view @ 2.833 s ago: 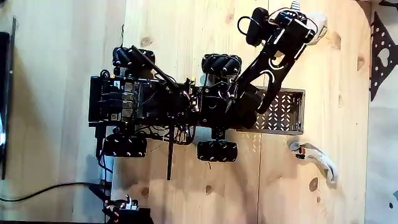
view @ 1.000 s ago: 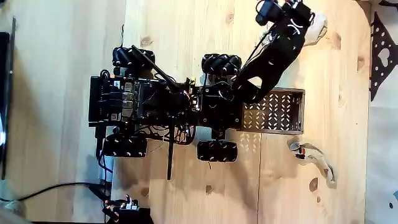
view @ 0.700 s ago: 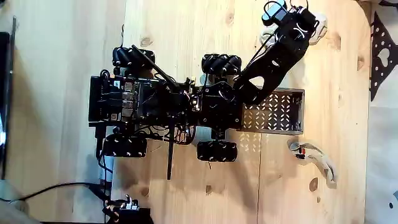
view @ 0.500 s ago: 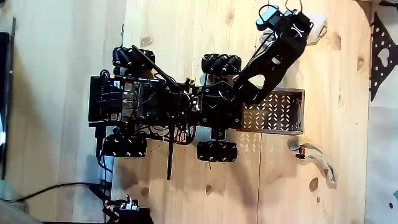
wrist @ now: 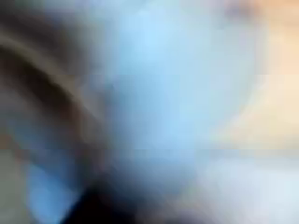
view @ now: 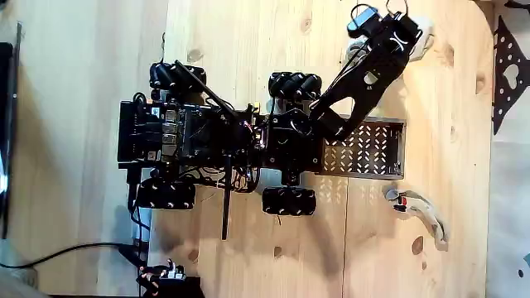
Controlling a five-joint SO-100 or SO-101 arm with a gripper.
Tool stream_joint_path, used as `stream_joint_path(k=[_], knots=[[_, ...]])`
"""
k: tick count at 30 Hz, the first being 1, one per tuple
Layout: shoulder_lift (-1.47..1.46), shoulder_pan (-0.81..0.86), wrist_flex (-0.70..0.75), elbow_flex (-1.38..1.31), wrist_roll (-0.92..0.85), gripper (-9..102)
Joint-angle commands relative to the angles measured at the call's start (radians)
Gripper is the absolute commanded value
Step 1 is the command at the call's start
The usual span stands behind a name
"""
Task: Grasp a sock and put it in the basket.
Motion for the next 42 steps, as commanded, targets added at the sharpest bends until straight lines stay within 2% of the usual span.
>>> stream_joint_path(k=[1, 10, 18, 31, 39, 42], knots=[[0.095, -0.011, 0.083, -0.009, 0.009, 0], [0.566, 0.014, 0.273, 0.003, 0.135, 0], [1.075, 0.123, 0.42, 0.049, 0.164, 0], [1.809, 0.419, 0.399, 0.431, 0.161, -1], [2.063, 0.545, 0.477, 0.442, 0.161, -1], [2.146, 0.643, 0.477, 0.443, 0.167, -1]])
